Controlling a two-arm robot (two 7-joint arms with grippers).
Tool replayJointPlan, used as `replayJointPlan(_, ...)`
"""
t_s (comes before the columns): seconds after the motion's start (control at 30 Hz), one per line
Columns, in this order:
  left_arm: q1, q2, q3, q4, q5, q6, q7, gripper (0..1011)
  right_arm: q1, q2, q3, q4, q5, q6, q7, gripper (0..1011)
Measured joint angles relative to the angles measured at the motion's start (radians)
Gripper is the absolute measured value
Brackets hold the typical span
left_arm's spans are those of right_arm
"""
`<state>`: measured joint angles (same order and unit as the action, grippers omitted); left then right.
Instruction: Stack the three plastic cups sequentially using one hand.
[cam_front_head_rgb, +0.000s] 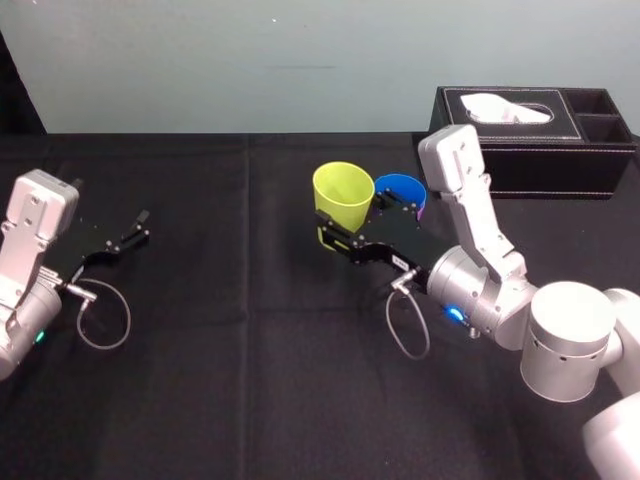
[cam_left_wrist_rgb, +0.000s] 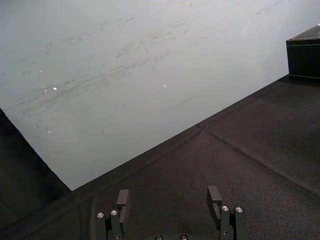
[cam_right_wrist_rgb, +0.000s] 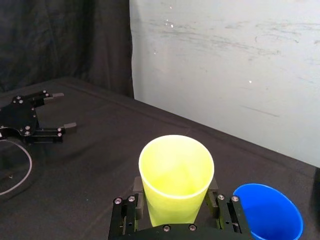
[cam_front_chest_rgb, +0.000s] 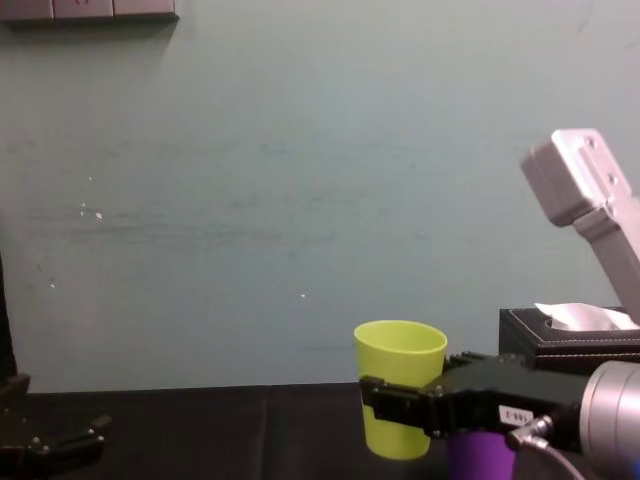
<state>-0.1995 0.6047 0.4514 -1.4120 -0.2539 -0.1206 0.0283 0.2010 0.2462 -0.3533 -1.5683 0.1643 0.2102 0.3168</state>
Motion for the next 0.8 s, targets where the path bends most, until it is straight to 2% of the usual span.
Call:
replayJointPlan(0.47, 0.0, 0.0, 0.0, 0.0, 0.0, 0.0, 0.0, 1011, 0.01, 0.026, 0.013, -0.057, 0.035, 0.044, 0.0, 724)
replayJointPlan(0.8, 0.0, 0.0, 0.0, 0.0, 0.0, 0.0, 0.0, 1011, 0.033, 0.041, 0.029, -0.068, 0.063, 0.059, -0.002, 724)
